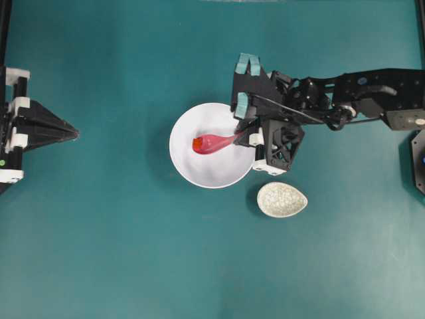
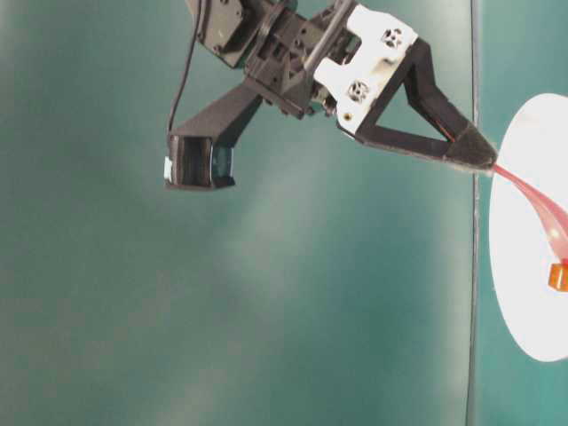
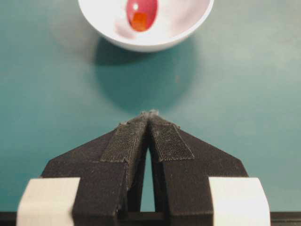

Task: Grip the spoon and scoop the red block from the bowl with right arm.
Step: 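Push the spoon under the red cube to scoop it, then raise the spoon holding the red cube above the bowl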

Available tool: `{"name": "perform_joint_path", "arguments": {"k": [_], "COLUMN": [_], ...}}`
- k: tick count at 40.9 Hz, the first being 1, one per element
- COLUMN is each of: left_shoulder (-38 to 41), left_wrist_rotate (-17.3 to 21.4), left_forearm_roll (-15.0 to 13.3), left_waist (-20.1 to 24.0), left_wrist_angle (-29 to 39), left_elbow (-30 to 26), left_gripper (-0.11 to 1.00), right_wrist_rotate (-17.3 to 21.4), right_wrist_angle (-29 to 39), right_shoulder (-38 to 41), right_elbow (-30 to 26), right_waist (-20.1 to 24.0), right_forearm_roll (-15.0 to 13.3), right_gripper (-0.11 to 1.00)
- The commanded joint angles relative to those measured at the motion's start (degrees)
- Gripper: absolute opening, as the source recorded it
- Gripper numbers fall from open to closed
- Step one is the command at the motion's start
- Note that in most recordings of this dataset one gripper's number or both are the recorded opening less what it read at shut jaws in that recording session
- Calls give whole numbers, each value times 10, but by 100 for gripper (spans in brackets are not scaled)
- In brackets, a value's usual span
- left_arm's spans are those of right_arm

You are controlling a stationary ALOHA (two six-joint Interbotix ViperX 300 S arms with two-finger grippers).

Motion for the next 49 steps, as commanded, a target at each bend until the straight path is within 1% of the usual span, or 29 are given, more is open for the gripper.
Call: {"name": "perform_joint_path", "arguments": {"k": [1, 14, 23, 27, 35, 49], "left_shoulder": [3, 3, 3, 3, 3, 3], "left_wrist_rotate": [1, 0, -3, -3, -3, -3], "left_forearm_roll": [1, 2, 2, 2, 2, 2], "left_waist": [2, 2, 2, 2, 2, 2], "left_wrist_angle": [-4, -1, 0, 0, 1, 0], "left_elbow": [-7, -7, -8, -7, -7, -7], "left_gripper": [0, 0, 0, 0, 0, 0], "right_wrist_rotate": [1, 0, 0, 0, 0, 0], "right_wrist_angle": [-22, -80, -143, -168, -220, -260], "right_shoulder": [-23, -51, -77, -86, -98, -98], "right_elbow": [2, 42, 82, 97, 129, 152], "right_waist": [5, 17, 32, 37, 47, 62], "right_forearm_roll": [2, 3, 4, 8, 30, 40], "right_gripper": [24, 24, 24, 24, 24, 24]}}
